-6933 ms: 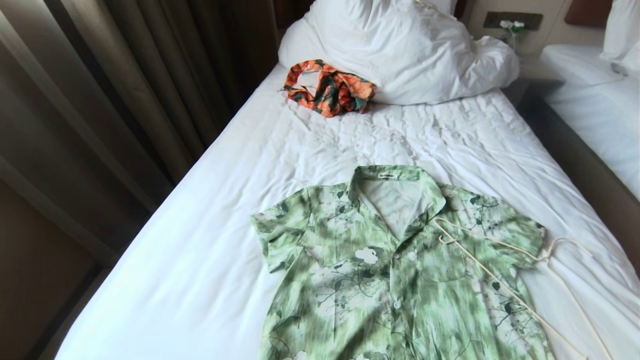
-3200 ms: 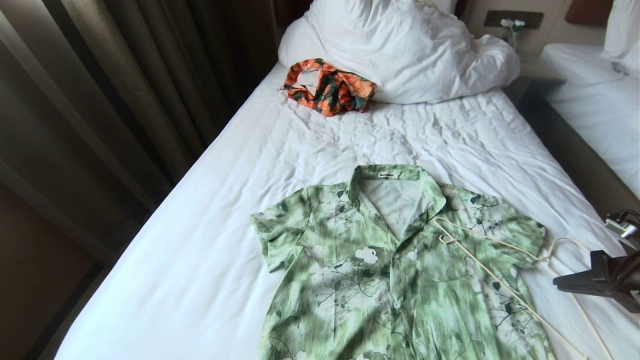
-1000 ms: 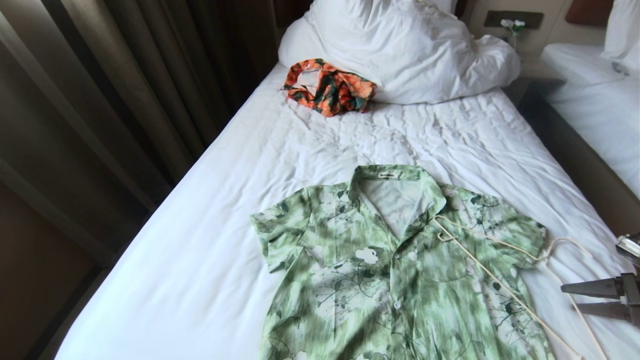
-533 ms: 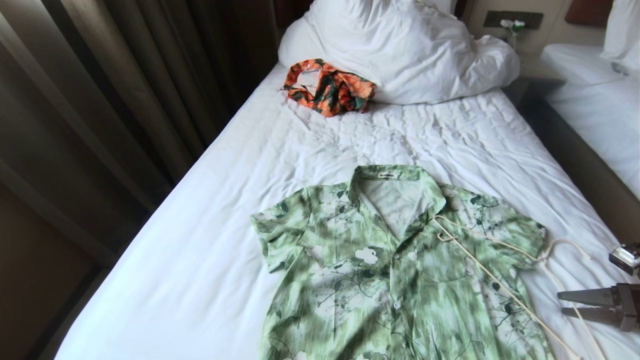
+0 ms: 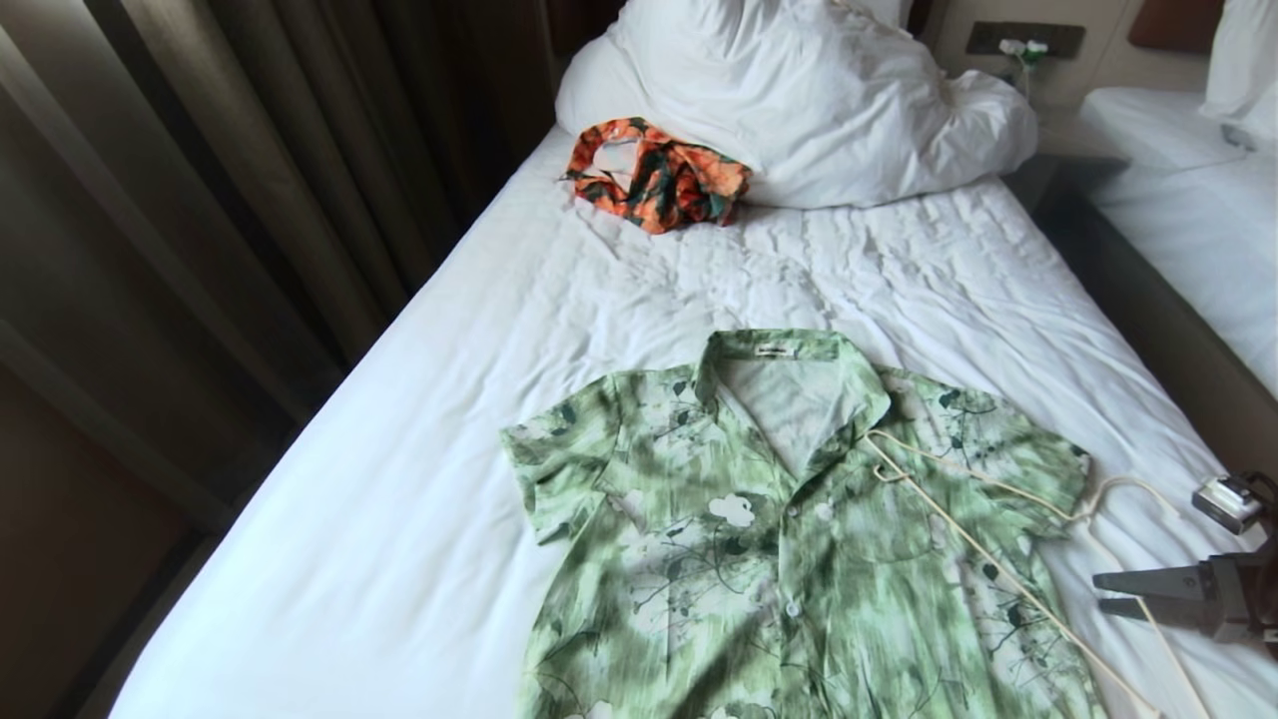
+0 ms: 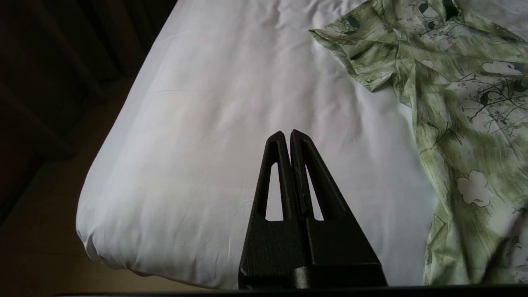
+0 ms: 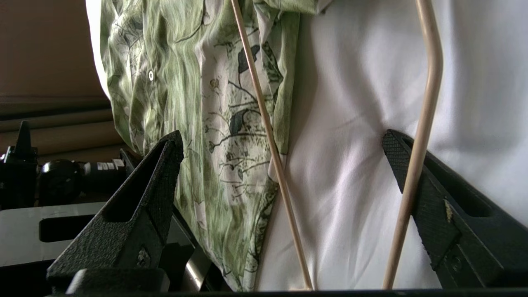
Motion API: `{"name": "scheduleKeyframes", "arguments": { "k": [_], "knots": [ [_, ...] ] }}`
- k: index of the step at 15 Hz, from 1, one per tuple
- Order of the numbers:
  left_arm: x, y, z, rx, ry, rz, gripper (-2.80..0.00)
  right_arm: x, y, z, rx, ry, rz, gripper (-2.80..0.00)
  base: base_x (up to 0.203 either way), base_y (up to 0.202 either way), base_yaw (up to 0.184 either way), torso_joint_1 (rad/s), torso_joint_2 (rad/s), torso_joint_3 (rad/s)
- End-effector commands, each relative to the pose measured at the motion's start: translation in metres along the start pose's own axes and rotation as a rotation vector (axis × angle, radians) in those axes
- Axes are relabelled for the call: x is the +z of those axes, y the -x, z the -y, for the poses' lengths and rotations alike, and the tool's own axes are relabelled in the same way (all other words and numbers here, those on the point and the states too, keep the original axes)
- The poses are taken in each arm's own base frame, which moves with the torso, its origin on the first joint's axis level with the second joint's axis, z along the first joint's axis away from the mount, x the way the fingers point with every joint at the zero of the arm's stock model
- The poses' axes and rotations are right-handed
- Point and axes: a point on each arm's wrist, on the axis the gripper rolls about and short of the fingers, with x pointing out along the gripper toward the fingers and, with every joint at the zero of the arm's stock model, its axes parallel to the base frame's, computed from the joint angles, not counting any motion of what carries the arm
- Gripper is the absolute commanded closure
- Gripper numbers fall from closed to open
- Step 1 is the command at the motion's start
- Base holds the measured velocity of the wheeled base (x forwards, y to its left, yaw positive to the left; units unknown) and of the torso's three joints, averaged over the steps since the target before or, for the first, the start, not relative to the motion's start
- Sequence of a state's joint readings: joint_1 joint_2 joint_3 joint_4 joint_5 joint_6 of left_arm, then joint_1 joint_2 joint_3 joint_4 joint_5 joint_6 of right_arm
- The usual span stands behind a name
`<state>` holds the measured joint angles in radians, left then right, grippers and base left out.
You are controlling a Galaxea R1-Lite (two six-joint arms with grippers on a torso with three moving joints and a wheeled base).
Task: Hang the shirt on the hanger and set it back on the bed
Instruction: Lift the shirt and hanger
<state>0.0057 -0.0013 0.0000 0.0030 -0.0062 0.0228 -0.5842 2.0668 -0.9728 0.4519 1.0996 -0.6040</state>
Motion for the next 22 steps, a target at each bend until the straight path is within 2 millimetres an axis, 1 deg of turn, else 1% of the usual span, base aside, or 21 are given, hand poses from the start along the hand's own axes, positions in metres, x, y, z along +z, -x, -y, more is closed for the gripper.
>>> {"name": "scheduleKeyframes", "arguments": {
  "k": [1,5,7,10,14,16,20,21,22],
  "knots": [
    [0.0,0.0,0.0,0.0,-0.001,-0.002,0.0,0.003,0.001,-0.003,0.0,0.035,0.015,-2.8,0.0,0.0,0.0,0.0,0.0,0.0],
    [0.0,0.0,0.0,-0.001,0.0,-0.003,0.0,0.003,-0.005,0.005,0.0,0.048,0.013,-2.8,0.0,0.0,0.0,0.0,0.0,0.0],
    [0.0,0.0,0.0,-0.001,0.0,-0.003,0.0,0.001,-0.012,0.01,0.002,0.074,0.012,-2.8,0.0,0.0,0.0,0.0,0.0,0.0],
    [0.0,0.0,0.0,0.0,-0.001,-0.003,0.0,0.003,-0.018,0.007,0.004,0.096,0.013,-2.8,0.0,0.0,0.0,0.0,0.0,0.0],
    [0.0,0.0,0.0,0.0,0.0,-0.001,0.0,0.002,-0.023,0.009,-0.011,0.133,0.04,-2.8,0.0,0.0,0.0,0.0,0.0,0.0],
    [0.0,0.0,0.0,0.0,-0.001,-0.003,0.0,0.001,-0.026,0.007,-0.006,0.138,0.032,-2.8,0.0,0.0,0.0,0.0,0.0,0.0],
    [0.0,0.0,0.0,0.0,0.0,-0.002,0.0,0.002,-0.026,0.007,-0.005,0.143,0.032,-2.8,0.0,0.0,0.0,0.0,0.0,0.0],
    [0.0,0.0,0.0,0.0,0.0,-0.003,0.0,0.002,-0.026,0.007,-0.005,0.143,0.032,0.0,0.0,0.0,0.0,0.0,0.0,0.0],
    [0.0,0.0,0.0,0.0,0.0,-0.001,0.0,0.002,-0.026,0.007,-0.005,0.143,0.032,0.0,0.0,0.0,0.0,0.0,0.0,0.0]
  ]
}}
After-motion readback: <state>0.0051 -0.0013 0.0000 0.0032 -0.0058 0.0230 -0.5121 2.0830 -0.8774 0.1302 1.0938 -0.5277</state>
